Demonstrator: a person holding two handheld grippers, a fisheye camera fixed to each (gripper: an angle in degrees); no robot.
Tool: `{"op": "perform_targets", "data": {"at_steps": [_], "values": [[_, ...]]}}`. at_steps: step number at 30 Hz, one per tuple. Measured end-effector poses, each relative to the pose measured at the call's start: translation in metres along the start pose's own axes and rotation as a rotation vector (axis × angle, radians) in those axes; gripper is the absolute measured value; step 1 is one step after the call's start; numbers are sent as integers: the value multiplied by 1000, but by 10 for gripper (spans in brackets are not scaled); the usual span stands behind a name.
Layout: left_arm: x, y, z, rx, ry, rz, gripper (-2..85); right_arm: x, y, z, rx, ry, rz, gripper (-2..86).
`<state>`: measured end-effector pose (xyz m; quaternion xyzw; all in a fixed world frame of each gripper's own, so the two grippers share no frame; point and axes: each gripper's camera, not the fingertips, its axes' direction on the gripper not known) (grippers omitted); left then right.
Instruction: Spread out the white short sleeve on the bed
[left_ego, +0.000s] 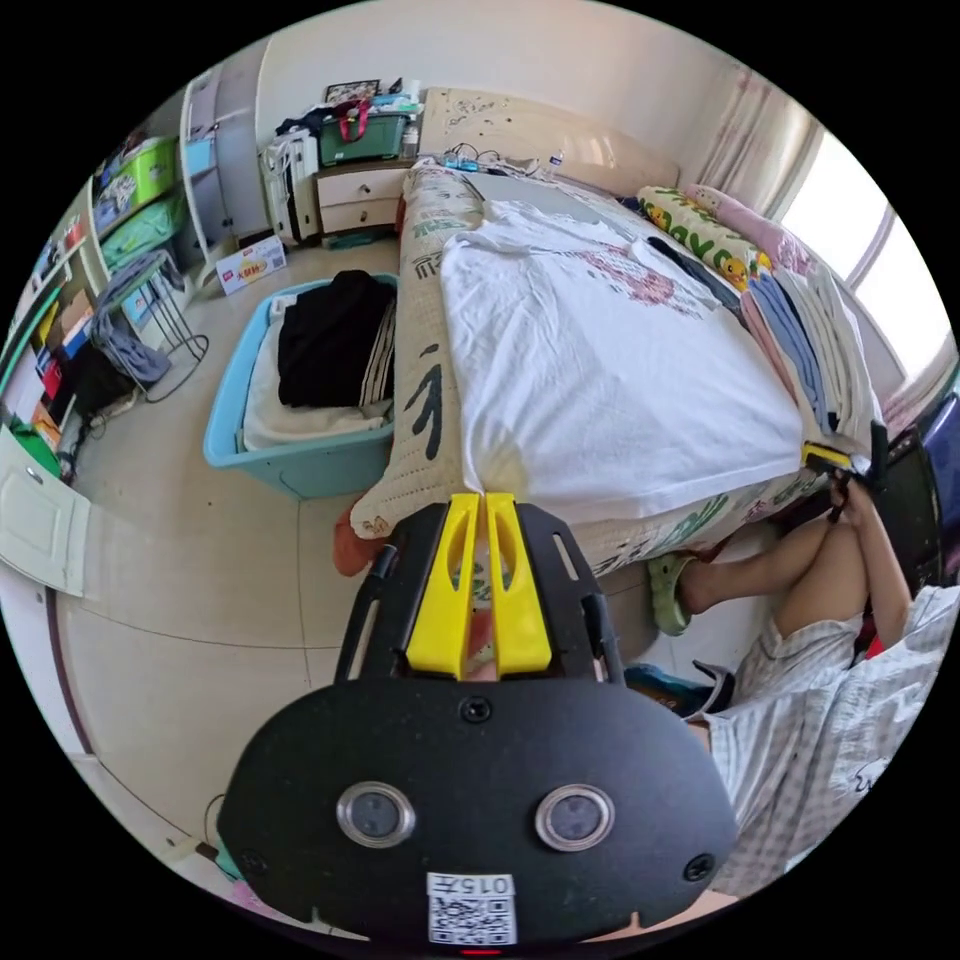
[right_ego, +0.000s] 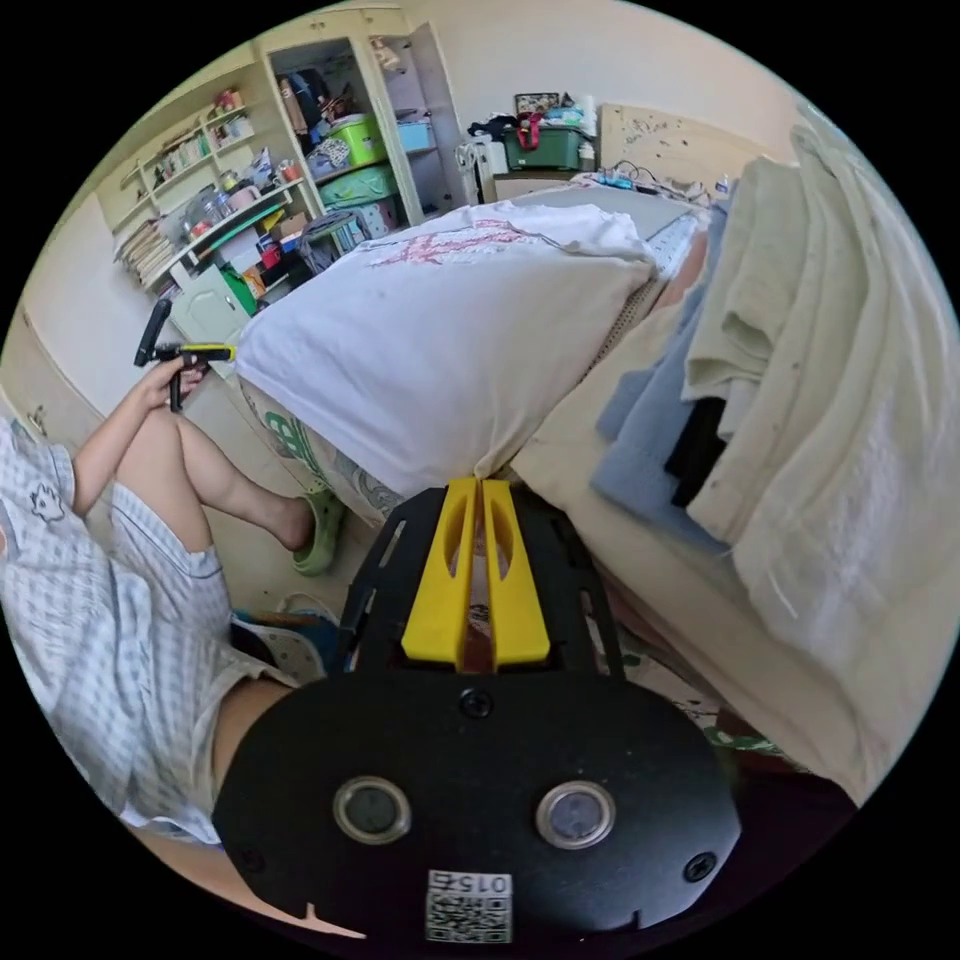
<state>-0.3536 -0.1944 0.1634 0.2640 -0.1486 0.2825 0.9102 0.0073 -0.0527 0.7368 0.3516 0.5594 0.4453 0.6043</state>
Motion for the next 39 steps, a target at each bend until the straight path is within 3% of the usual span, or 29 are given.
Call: {"op": "perform_targets", "data": {"at_steps": [8, 27, 30, 34, 39], "values": [[58, -9, -2, 18, -147, 130, -3, -53, -41, -20, 21, 167, -138, -7], [128, -15, -4, 44, -324, 177, 7, -83, -130, -53, -49, 294, -125, -8], [125, -15, -7, 50, -305, 114, 30, -76, -135, -60, -43, 283, -100, -8], [111, -10, -16, 71, -381, -29, 132, -66, -134, -69, -23, 275, -87, -7], [99, 2, -24, 104, -384, -77, 166, -64, -124, -79, 15, 321, -117, 9]]}}
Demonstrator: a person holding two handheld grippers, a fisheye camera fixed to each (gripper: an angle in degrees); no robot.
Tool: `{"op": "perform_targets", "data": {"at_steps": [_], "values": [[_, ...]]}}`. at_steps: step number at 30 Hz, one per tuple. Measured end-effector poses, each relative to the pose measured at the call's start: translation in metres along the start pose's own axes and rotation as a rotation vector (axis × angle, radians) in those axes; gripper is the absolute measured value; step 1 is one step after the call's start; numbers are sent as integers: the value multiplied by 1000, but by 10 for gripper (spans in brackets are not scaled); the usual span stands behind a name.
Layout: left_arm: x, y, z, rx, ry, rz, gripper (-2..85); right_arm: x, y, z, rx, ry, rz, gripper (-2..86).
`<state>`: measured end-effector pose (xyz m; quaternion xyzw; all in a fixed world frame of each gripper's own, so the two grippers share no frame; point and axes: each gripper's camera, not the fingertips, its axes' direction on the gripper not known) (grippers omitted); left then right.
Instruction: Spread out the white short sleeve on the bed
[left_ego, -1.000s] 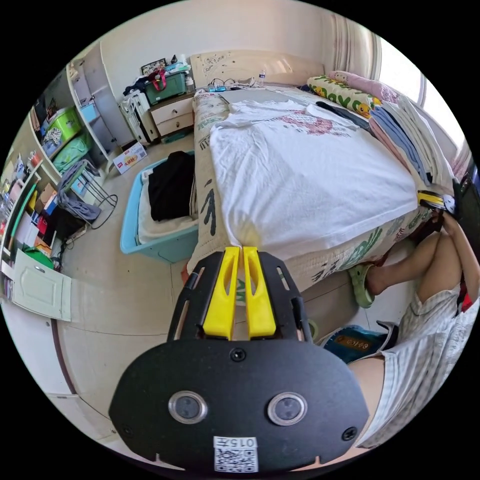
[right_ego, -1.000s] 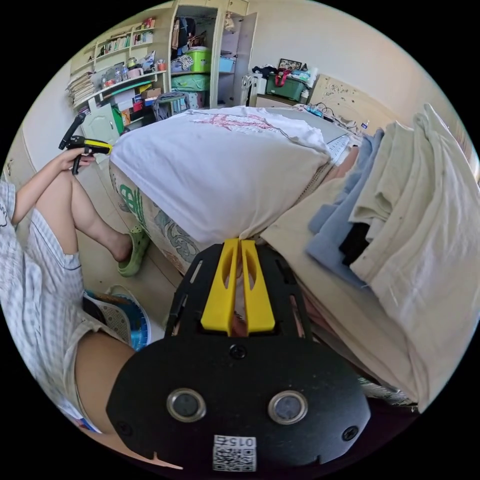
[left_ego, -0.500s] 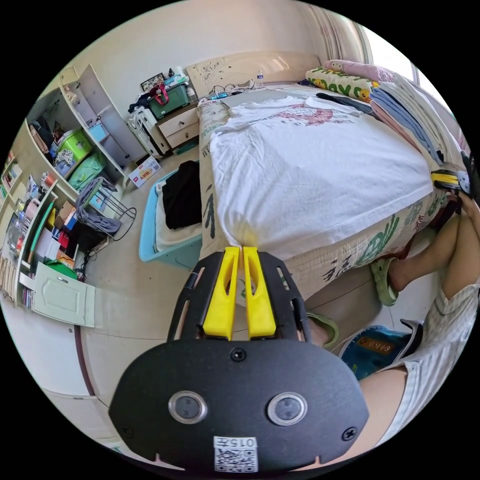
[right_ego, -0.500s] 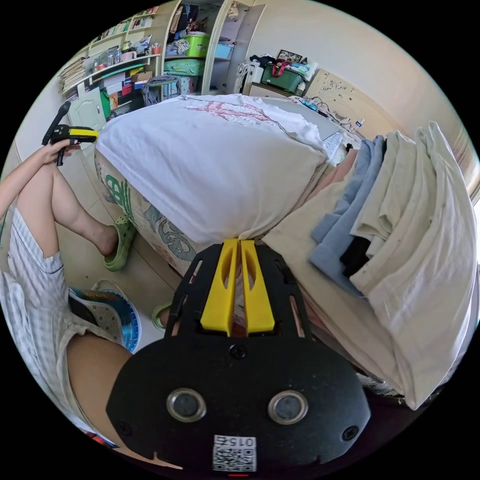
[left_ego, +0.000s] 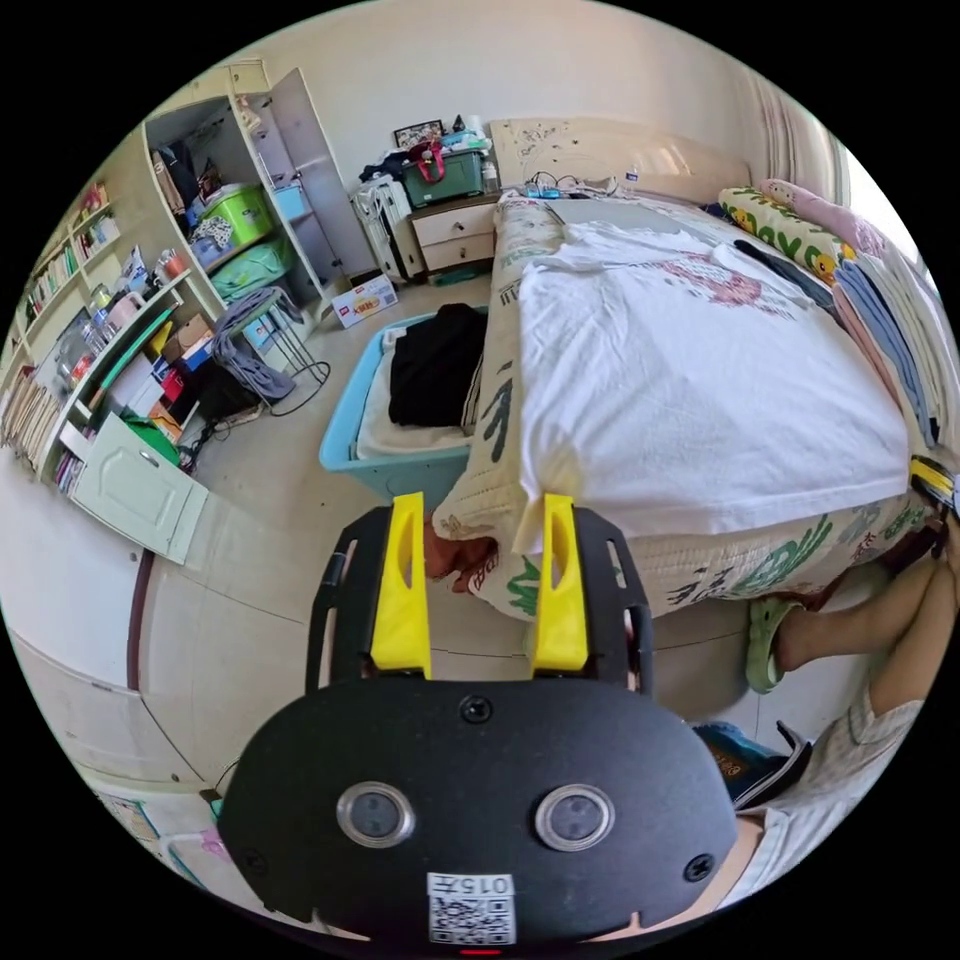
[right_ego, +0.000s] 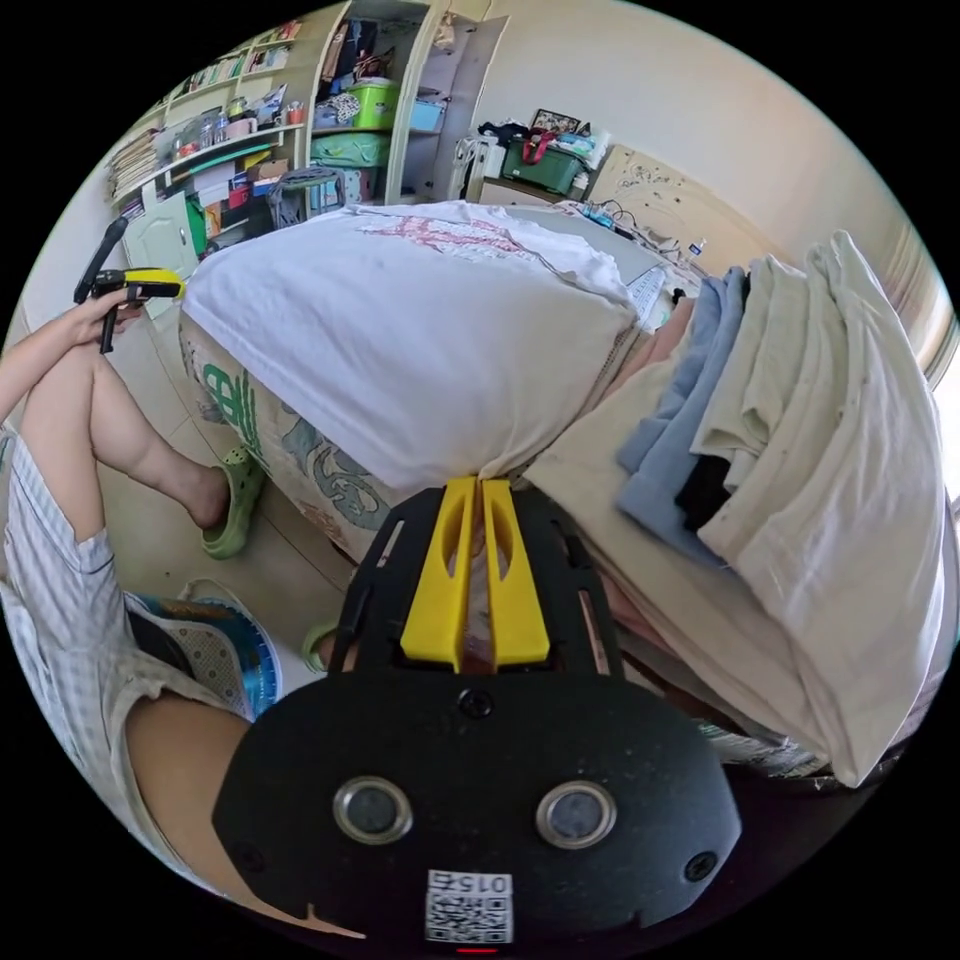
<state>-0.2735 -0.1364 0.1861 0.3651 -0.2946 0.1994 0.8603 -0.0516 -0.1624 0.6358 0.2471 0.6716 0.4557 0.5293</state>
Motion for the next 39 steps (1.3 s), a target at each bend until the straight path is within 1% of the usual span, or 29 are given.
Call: {"op": "perform_targets", "data": {"at_steps": [2, 4, 7, 10, 14, 18, 21, 24, 26, 27, 28, 29, 30, 32, 39], "values": [[-6, 6, -1, 17, -5, -14, 177, -2, 11, -6, 39, 47, -42, 39], [-16, 12, -3, 37, 0, -37, 188, 2, 22, -12, 82, 51, -49, 72], [-44, 26, -1, 45, 68, -137, 195, 26, 39, -22, 143, 44, 37, 134], [-70, 42, 0, 53, 71, -206, 198, 52, 57, -30, 191, -23, 114, 154], [-96, 61, 8, 17, 55, -265, 206, 77, 82, -37, 246, -51, 155, 163], [-113, 73, 6, 39, 65, -282, 208, 102, 102, -46, 329, -93, 217, 180], [-130, 84, -3, 128, 127, -328, 209, 127, 123, -60, 450, -105, 303, 201], [-149, 94, -17, 261, 236, -412, 211, 157, 142, -75, 579, -134, 429, 213], [-168, 104, -27, 409, 392, -516, 217, 173, 154, -84, 688, -157, 500, 220], [-173, 108, -28, 451, 434, -545, 219, 175, 156, -86, 712, -160, 513, 221], [-181, 114, -31, 532, 510, -603, 223, 180, 160, -87, 758, -169, 543, 223], [-185, 118, -34, 608, 565, -646, 226, 184, 162, -87, 802, -183, 572, 225], [-185, 119, -35, 638, 584, -656, 229, 185, 163, -86, 819, -189, 584, 226], [-177, 111, -40, 706, 640, -635, 238, 187, 159, -79, 868, -212, 620, 230], [-114, 72, -38, 764, 811, -479, 251, 162, 109, -41, 905, -354, 604, 235]]}}
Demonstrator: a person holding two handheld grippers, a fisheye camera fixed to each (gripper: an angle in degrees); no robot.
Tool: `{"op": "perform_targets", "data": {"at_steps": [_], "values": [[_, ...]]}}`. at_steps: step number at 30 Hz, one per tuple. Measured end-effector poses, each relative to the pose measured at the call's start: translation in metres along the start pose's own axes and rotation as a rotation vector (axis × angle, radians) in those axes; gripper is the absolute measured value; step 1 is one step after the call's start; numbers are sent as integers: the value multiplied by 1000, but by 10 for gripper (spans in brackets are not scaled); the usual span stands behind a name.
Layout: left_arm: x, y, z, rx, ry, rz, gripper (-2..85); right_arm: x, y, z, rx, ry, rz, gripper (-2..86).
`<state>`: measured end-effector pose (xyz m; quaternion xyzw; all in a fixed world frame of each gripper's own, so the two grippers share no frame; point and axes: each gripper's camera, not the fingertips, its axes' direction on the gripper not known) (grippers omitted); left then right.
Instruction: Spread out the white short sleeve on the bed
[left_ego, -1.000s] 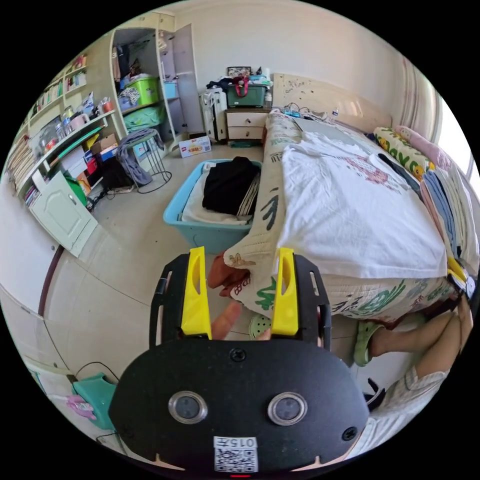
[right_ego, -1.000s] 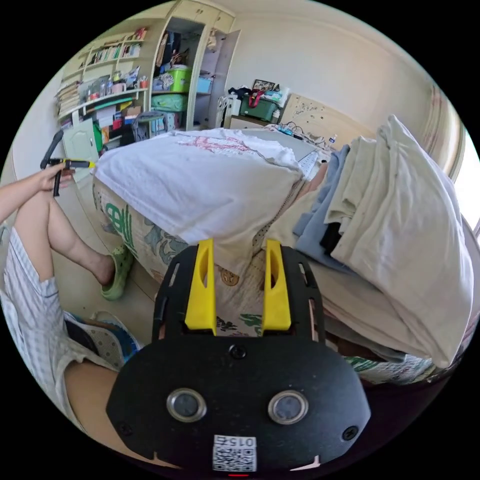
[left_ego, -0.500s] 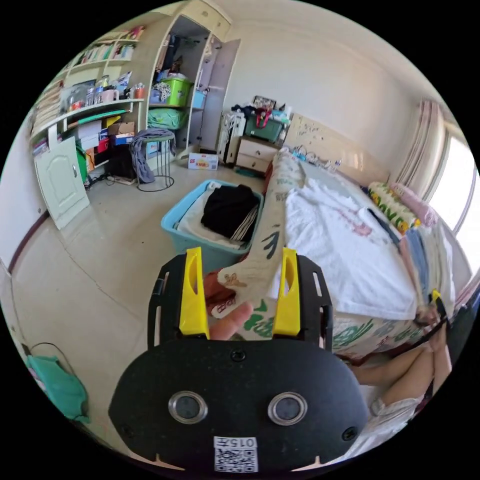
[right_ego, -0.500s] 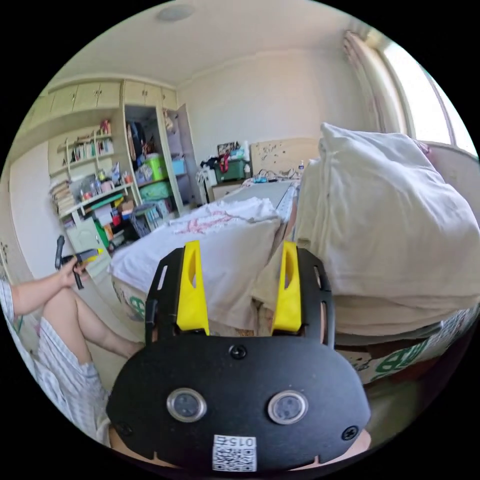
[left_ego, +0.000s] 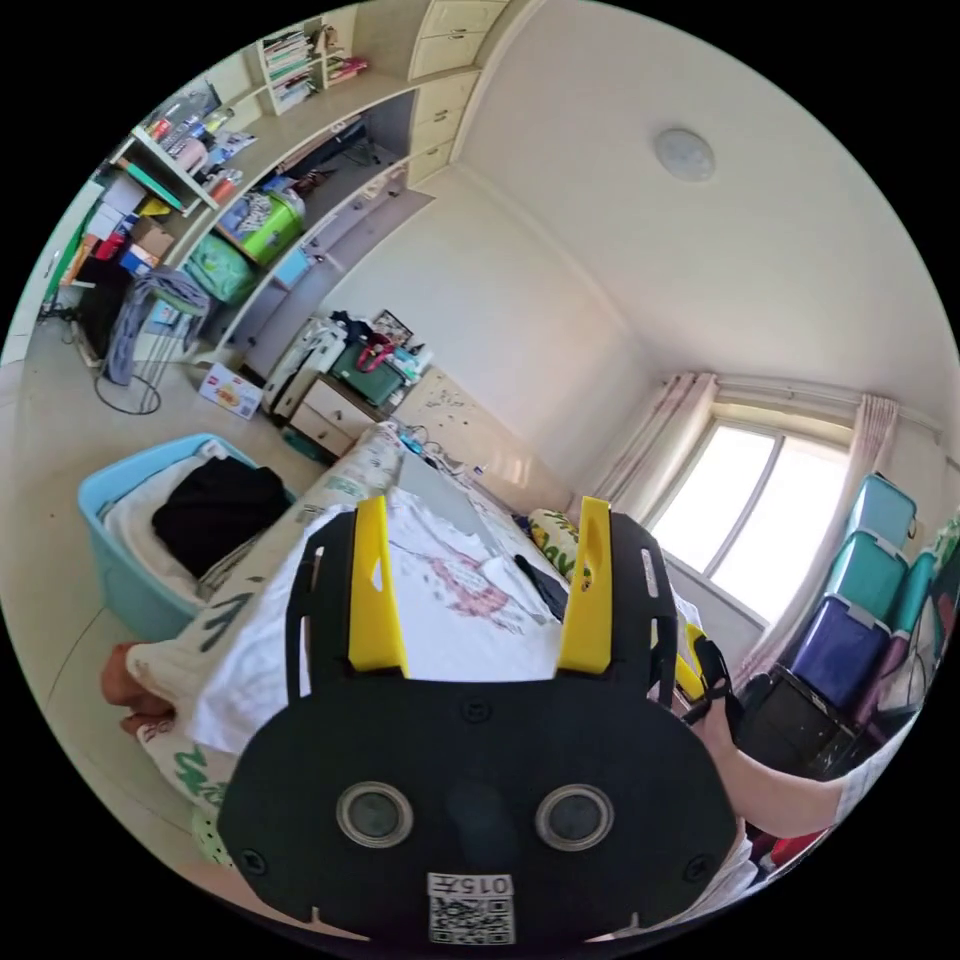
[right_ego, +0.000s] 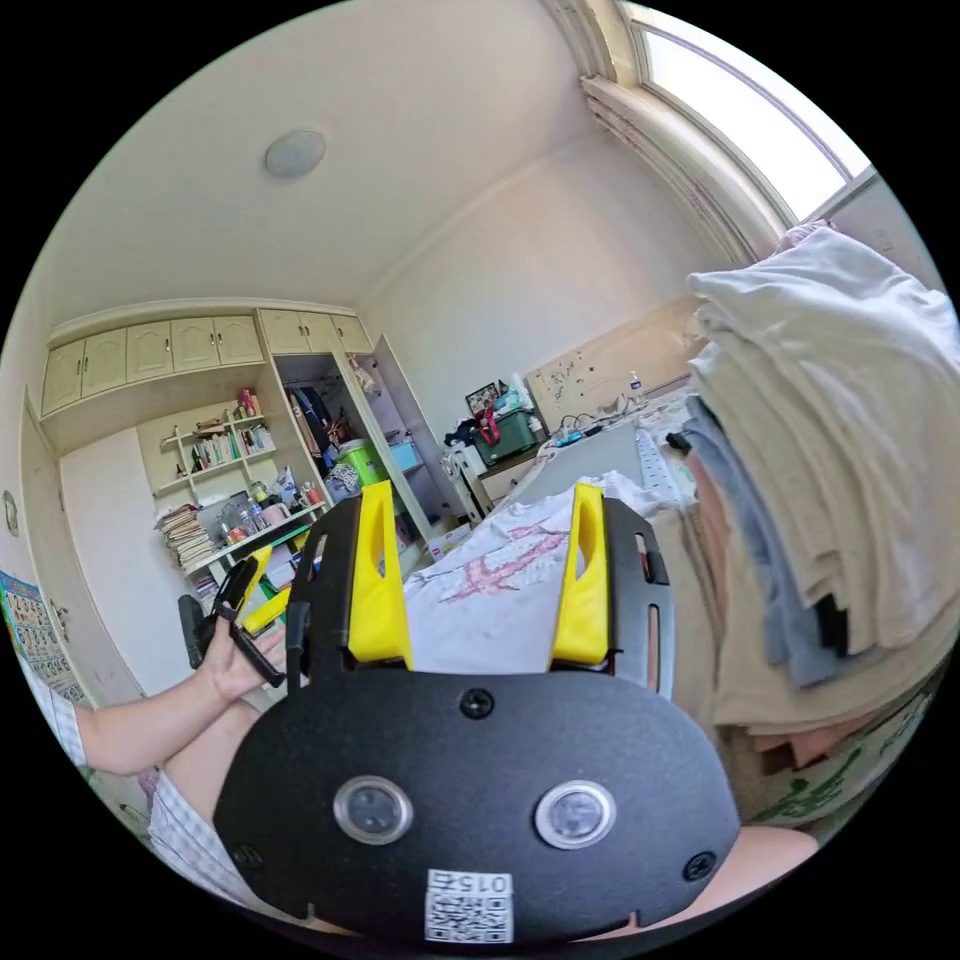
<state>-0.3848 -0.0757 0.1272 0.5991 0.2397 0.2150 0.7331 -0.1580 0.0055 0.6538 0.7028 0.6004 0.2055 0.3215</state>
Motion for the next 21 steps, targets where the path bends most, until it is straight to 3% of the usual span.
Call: {"op": "perform_targets", "data": {"at_steps": [9, 21], "values": [[47, 33, 69, -145, 148, 147, 272, -33, 29, 80, -44, -117, -30, 255], [48, 19, 51, -22, 406, 147, 320, -40, 24, 87, 18, -302, -68, 312]]}}
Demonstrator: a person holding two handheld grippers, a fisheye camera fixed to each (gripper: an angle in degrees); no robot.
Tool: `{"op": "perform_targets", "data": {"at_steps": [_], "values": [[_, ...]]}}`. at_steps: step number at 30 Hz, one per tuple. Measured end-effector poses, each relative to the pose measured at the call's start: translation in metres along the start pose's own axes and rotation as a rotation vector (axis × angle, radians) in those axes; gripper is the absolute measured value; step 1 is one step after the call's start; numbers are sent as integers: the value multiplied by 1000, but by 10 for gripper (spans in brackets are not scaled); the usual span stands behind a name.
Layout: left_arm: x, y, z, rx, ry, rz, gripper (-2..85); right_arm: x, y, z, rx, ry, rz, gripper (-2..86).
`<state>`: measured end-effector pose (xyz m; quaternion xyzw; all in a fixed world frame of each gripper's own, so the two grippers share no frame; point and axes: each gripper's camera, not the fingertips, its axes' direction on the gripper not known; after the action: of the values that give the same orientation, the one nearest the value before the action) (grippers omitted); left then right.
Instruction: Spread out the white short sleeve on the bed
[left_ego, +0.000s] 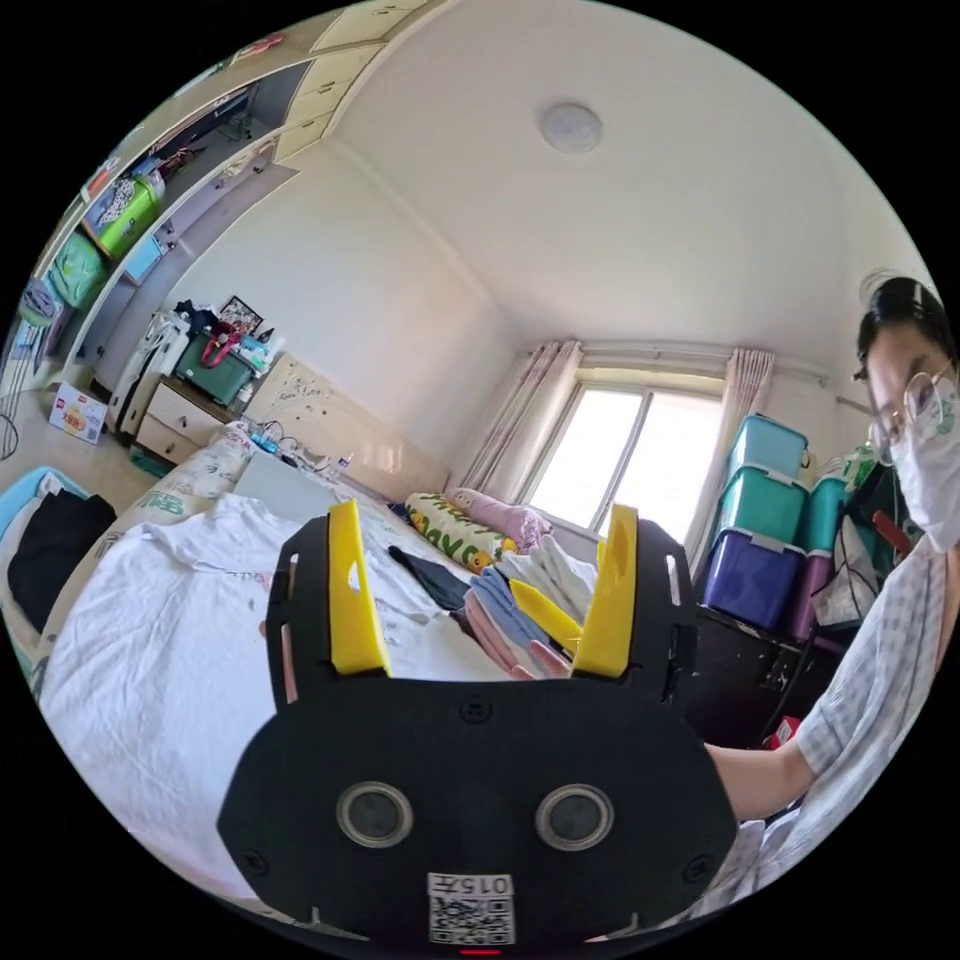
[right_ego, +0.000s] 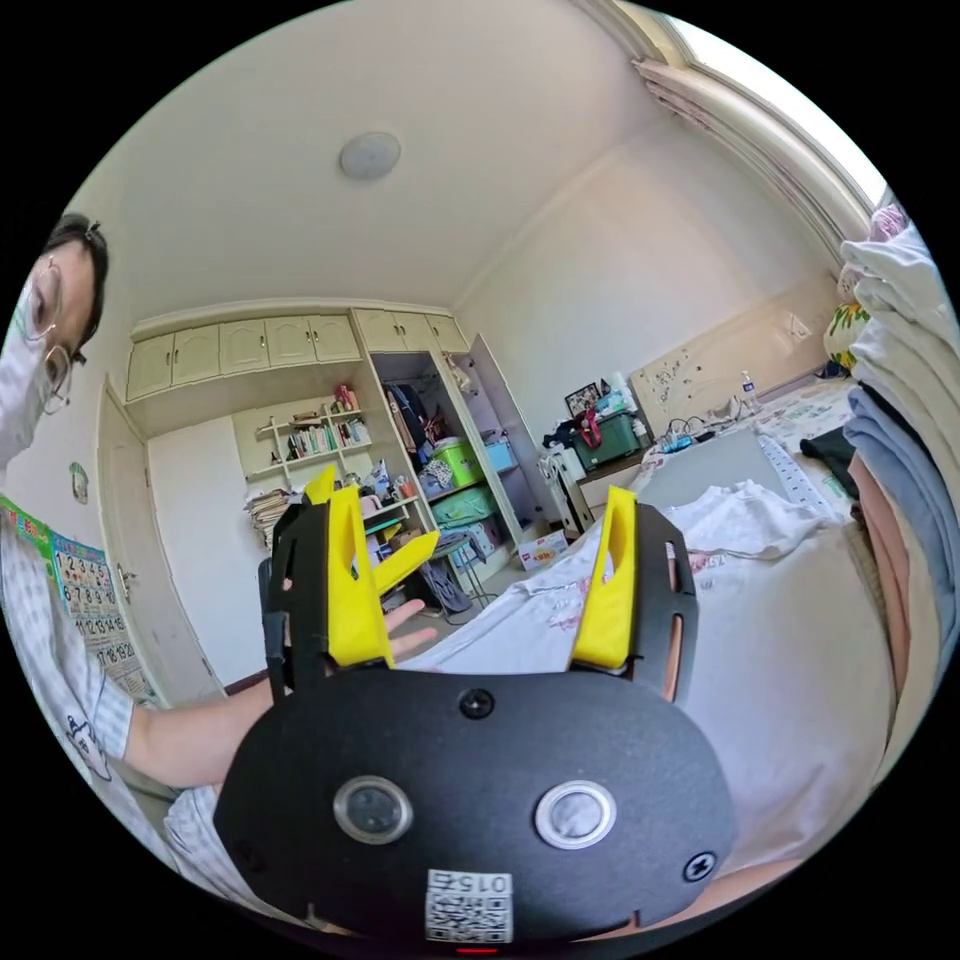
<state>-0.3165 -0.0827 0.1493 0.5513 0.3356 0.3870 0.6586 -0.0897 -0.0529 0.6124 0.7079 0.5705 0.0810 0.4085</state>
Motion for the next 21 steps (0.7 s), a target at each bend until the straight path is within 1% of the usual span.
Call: {"op": "perform_targets", "data": {"at_steps": [3, 7, 14, 21], "values": [[1, -4, -4, 25, 40, 6, 324, -6, -4, -3, 6, -19, -43, 314], [6, -5, 2, -3, 56, 60, 325, -13, -6, -6, 8, -35, -90, 312], [25, -4, 11, -64, 6, 197, 322, -13, -6, -22, 78, -39, -77, 306], [28, -3, 12, -60, 11, 203, 320, -21, -1, -18, 79, -34, -94, 304]]}}
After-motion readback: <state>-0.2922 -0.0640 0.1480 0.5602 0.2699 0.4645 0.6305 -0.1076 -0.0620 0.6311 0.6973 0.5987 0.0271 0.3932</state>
